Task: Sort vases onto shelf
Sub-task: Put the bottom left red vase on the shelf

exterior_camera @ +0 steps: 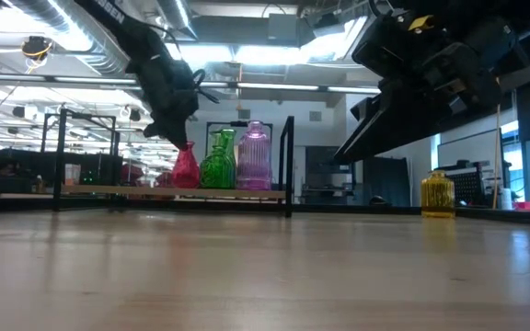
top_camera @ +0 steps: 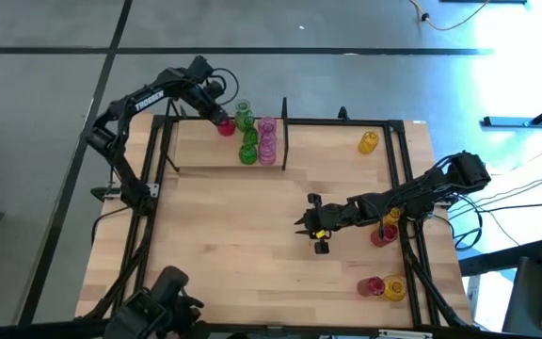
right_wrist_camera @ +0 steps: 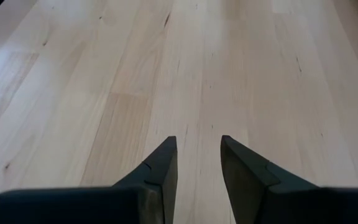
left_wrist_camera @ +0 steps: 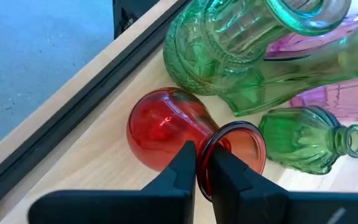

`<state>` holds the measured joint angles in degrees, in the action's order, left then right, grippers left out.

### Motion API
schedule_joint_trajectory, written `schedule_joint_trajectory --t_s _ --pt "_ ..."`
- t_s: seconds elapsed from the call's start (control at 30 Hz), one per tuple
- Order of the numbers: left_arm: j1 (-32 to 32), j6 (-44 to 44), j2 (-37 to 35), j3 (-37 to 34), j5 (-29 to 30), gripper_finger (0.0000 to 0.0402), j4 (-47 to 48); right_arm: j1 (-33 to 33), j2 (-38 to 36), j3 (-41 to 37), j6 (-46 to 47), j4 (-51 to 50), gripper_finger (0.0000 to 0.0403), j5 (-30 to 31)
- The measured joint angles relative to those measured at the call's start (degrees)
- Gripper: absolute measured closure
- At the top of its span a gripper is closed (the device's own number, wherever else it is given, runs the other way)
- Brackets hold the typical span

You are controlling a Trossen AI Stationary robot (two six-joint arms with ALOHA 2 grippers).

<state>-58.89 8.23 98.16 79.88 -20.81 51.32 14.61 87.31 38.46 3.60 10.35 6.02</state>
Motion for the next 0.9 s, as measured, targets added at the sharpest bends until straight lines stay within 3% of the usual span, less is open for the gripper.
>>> schedule_joint_trajectory --t_s 0.3,0.63,0.9 --pt "0.2 -1.7 0.0 -0.1 1.5 0.0382 0.0 0.0 0.0 0.0 0.0 0.0 0.0295 0.0" --pt "0.2 -2.1 0.3 -0.3 3.3 0.0314 -1.1 0.0 0.0 0.0 -0.6 0.0 0.0295 0.0" --pt "0.2 -2.1 0.3 -0.3 3.3 0.0307 -1.2 0.0 0.0 0.0 -0.9 0.0 0.0295 0.0"
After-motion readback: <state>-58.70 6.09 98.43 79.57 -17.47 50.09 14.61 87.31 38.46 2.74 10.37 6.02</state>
